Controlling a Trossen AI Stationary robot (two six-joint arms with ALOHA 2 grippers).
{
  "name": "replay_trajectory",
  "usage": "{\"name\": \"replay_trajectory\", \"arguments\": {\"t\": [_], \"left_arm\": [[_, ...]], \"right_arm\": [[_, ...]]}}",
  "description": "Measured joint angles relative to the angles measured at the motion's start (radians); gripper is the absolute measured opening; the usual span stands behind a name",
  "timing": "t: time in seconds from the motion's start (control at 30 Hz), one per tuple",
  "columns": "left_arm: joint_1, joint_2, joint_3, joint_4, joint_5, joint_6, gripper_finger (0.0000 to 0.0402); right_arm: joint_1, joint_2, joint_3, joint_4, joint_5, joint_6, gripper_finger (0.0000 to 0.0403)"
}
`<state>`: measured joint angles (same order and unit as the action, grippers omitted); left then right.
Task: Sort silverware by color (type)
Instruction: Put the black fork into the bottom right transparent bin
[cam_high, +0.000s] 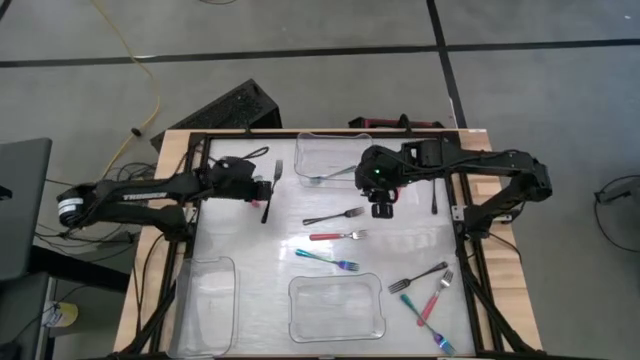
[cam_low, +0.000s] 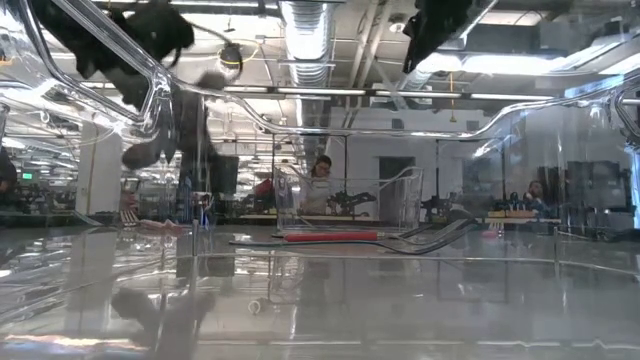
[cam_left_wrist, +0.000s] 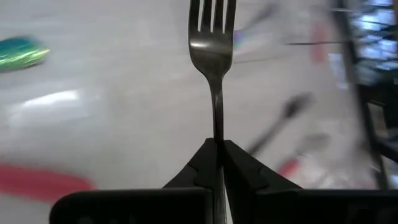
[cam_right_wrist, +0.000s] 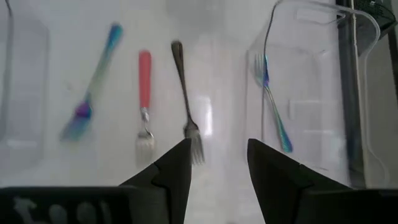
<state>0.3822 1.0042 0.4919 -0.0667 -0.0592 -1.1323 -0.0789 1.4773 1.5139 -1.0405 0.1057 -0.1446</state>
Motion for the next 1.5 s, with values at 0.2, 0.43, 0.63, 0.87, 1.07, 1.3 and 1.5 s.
{"name": "replay_trajectory", "arguments": {"t": [0.2,0.43,0.63,0.87,1.07,1.3,1.5], "left_arm": [[-0.043,-0.118,0.002,0.092,0.164,0.109,0.0000],[-0.199,-0.176,0.002,0.138,0.264,0.178,0.0000],[-0.365,-0.149,0.003,0.175,0.255,0.197,0.0000],[-0.518,-0.068,0.004,0.322,0.187,0.204,0.0000],[-0.589,0.040,0.005,0.458,0.150,0.173,0.0000],[-0.651,0.183,0.015,0.645,0.034,0.106,0.0000],[-0.666,0.336,0.172,0.610,-0.034,0.124,0.0000]], "right_arm": [[0.057,0.000,0.000,0.130,-0.001,0.220,0.0177],[0.134,0.000,0.000,0.242,-0.003,0.448,0.0177],[0.235,0.000,0.000,0.245,0.009,0.663,0.0177],[0.374,0.000,0.000,0.276,0.082,0.740,0.0177],[0.468,-0.001,0.000,0.278,0.107,0.638,0.0177],[0.576,-0.086,0.000,0.211,0.170,0.496,0.0177],[0.660,-0.196,0.000,0.056,0.259,0.486,0.0177]]}}
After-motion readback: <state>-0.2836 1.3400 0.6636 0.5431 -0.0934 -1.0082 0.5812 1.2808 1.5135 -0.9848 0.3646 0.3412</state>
